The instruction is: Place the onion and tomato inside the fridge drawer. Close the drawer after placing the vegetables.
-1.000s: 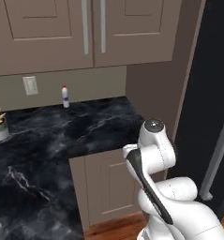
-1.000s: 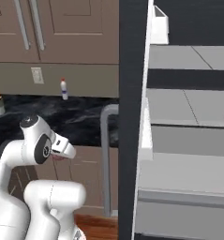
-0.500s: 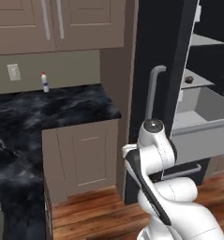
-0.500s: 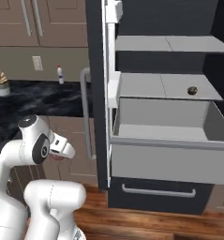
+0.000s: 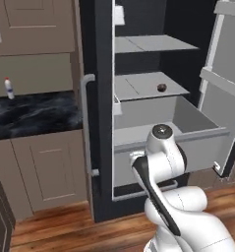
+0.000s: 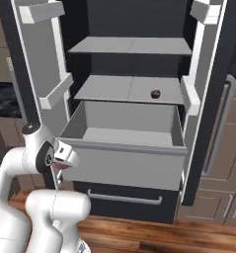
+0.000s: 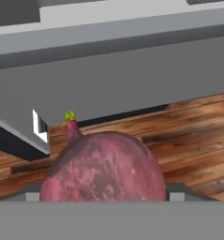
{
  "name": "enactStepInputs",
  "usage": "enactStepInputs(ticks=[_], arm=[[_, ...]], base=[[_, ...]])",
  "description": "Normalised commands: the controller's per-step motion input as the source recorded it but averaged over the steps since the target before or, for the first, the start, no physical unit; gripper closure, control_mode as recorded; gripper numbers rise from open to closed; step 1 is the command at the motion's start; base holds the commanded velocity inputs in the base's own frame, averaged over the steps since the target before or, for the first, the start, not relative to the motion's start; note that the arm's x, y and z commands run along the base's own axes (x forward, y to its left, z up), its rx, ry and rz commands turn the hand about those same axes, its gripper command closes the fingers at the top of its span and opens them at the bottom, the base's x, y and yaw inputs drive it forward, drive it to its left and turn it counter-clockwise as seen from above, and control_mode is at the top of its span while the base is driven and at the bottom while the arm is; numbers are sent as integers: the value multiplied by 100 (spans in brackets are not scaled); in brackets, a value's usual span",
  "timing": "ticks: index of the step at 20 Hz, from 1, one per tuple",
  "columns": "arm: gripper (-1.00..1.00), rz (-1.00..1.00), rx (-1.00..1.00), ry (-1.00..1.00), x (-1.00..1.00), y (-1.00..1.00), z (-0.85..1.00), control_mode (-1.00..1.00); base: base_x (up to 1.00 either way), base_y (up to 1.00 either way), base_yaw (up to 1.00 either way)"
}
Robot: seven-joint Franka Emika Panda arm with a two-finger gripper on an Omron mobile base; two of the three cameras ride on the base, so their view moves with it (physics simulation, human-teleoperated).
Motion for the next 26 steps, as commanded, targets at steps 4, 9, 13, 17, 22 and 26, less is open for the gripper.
enactStepInputs(ticks=[4,9,13,17,22,26], arm=[[100,0,0,0,0,0,0,100],[100,0,0,0,0,0,0,100],[100,0,0,0,0,0,0,100],[100,0,0,0,0,0,0,100],[100,0,0,0,0,0,0,100],[100,0,0,0,0,0,0,100]], base=[[43,-85,19],[56,-38,29],[42,-49,29],[75,-61,25],[100,-2,6],[71,-27,0]])
